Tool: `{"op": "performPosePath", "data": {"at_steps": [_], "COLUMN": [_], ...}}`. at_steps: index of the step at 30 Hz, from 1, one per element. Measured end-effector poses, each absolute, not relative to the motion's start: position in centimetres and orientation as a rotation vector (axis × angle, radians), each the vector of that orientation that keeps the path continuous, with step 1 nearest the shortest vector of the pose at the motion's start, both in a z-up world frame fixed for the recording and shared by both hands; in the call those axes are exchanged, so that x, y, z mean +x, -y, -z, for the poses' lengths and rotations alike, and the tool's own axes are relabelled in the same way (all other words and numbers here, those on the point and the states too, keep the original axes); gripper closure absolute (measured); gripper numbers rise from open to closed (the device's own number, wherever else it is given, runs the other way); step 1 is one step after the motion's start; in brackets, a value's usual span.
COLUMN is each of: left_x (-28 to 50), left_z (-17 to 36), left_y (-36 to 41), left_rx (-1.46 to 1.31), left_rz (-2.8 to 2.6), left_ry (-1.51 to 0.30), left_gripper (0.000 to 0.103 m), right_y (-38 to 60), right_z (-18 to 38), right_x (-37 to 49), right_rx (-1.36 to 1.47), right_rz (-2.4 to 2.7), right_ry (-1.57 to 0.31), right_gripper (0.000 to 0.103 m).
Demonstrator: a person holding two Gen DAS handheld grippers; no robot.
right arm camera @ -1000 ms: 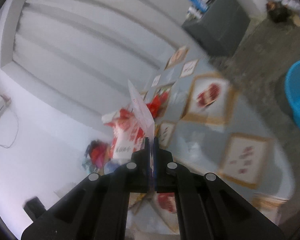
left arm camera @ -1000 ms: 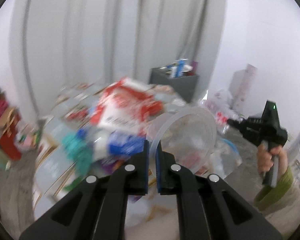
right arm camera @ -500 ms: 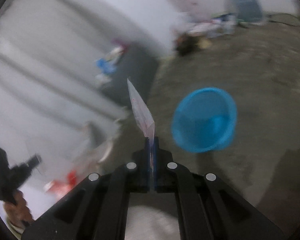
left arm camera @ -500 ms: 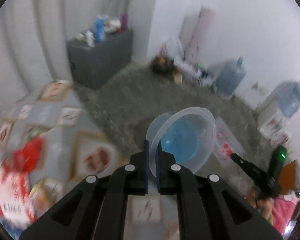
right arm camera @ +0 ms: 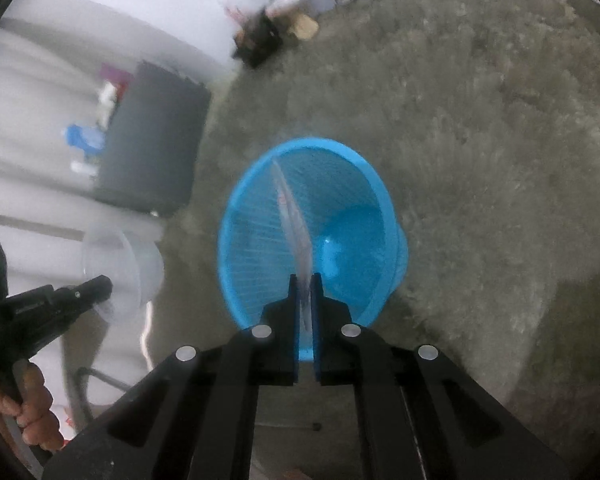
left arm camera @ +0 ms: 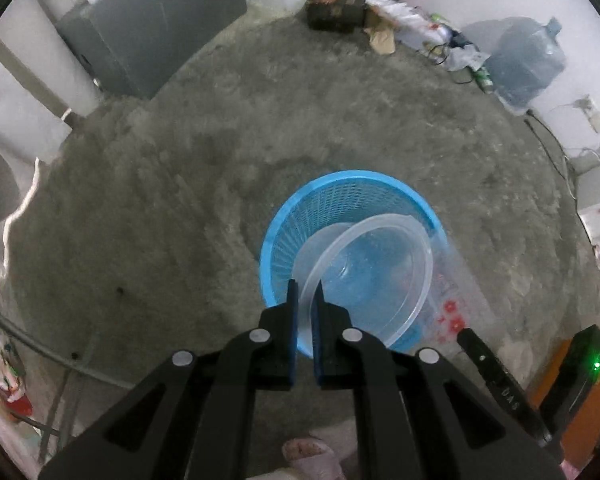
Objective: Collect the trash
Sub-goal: 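Carry the cup with the left gripper over the blue wastebasket and release, then return both grippers to the table and grasp the Pepsi bottle with the right gripper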
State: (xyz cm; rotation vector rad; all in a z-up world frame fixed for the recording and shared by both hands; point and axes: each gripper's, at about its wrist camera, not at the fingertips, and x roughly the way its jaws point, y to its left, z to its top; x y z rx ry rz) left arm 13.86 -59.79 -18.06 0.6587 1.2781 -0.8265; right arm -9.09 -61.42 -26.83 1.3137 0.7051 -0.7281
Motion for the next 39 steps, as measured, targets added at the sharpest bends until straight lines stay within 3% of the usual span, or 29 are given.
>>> {"op": "performPosePath", "data": {"at_steps": [1,3,5,10,15,17,19,20,22,24,26,28,30,35,39], "left_x": [13.9,13.5,13.1,12.1,12.3,12.4,12.4,12.4,12.5,12.5,12.6,12.7,12.6,12.1,11.6], "left_z": [18.9,20.0,20.5,19.8,16.5,14.2,11.2,9.0,4.8,1.4,-1.4,-3.6,-5.3,-6.9,-5.4], "left_y": [60.2,60.8,61.3,61.8,60.6,59.4,57.7,56.2,52.7,48.8,44.5,39.8,34.3,17.5,4.6], "left_rx": [0.654,0.647,0.656,0.678,0.592,0.559,0.527,0.501,0.451,0.403,0.354,0.323,0.266,0.038,-0.115], "left_rz": [0.817,0.811,0.814,0.864,0.918,0.966,1.018,1.035,1.039,1.071,1.12,1.125,1.091,0.987,0.776], "left_ry": [-1.289,-1.304,-1.291,-1.235,-1.227,-1.218,-1.176,-1.127,-1.031,-1.0,-0.974,-0.953,-0.91,-0.843,-0.834], "left_gripper": [0.095,0.084,0.071,0.06,0.056,0.055,0.055,0.055,0.055,0.055,0.05,0.033,0.025,0.007,0.005], "right_y": [61.0,61.5,61.3,61.0,59.6,58.5,56.7,55.8,53.4,51.1,48.7,45.9,44.1,39.8,35.1], "right_z": [27.0,27.4,27.0,25.7,21.6,19.5,16.4,15.1,11.8,9.2,7.0,5.3,4.9,8.1,7.2], "right_x": [-9.2,-9.0,-9.1,-9.6,-10.8,-11.3,-11.9,-12.2,-12.8,-13.3,-13.8,-14.4,-14.8,-14.0,-12.2], "right_rx": [1.317,1.308,1.293,1.231,1.091,0.996,0.868,0.81,0.665,0.55,0.451,0.386,0.402,0.555,0.456], "right_rz": [0.73,0.74,0.74,0.737,0.758,0.774,0.803,0.818,0.867,0.896,0.906,0.903,0.862,0.645,0.538], "right_ry": [-0.708,-0.719,-0.719,-0.7,-0.679,-0.673,-0.67,-0.663,-0.64,-0.609,-0.572,-0.541,-0.513,-0.569,-0.601], "right_gripper": [0.075,0.067,0.066,0.061,0.055,0.05,0.038,0.034,0.015,0.008,0.008,0.008,0.008,0.008,0.008]}}
